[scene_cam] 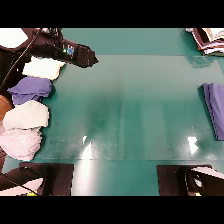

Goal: Fold the shirts.

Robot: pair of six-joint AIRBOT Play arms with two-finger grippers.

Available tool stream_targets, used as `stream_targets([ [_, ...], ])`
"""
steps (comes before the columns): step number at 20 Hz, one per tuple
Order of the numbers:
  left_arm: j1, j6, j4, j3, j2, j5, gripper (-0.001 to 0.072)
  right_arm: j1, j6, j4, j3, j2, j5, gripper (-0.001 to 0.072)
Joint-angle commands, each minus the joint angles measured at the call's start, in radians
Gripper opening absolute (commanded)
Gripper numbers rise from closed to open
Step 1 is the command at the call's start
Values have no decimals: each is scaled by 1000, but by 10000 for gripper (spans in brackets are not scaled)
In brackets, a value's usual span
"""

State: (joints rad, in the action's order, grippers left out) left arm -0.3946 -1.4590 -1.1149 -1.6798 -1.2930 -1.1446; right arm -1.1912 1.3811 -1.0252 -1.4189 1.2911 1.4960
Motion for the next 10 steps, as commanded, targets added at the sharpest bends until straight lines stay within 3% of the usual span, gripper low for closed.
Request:
stream_targets([
  [1,0,1,0,0,1,3,26,112,36,165,-100,5,21,460],
  [4,0,1,-8,0,1,13,26,333,35,280,-115,5,31,459],
  [8,0,0,-5,0,1,10,25,671,32,291,-114,5,42,446],
  [9,0,0,-5,0,1,10,25,750,32,291,-114,5,45,429],
  [10,0,0,-5,0,1,10,26,817,32,291,-114,5,45,313],
])
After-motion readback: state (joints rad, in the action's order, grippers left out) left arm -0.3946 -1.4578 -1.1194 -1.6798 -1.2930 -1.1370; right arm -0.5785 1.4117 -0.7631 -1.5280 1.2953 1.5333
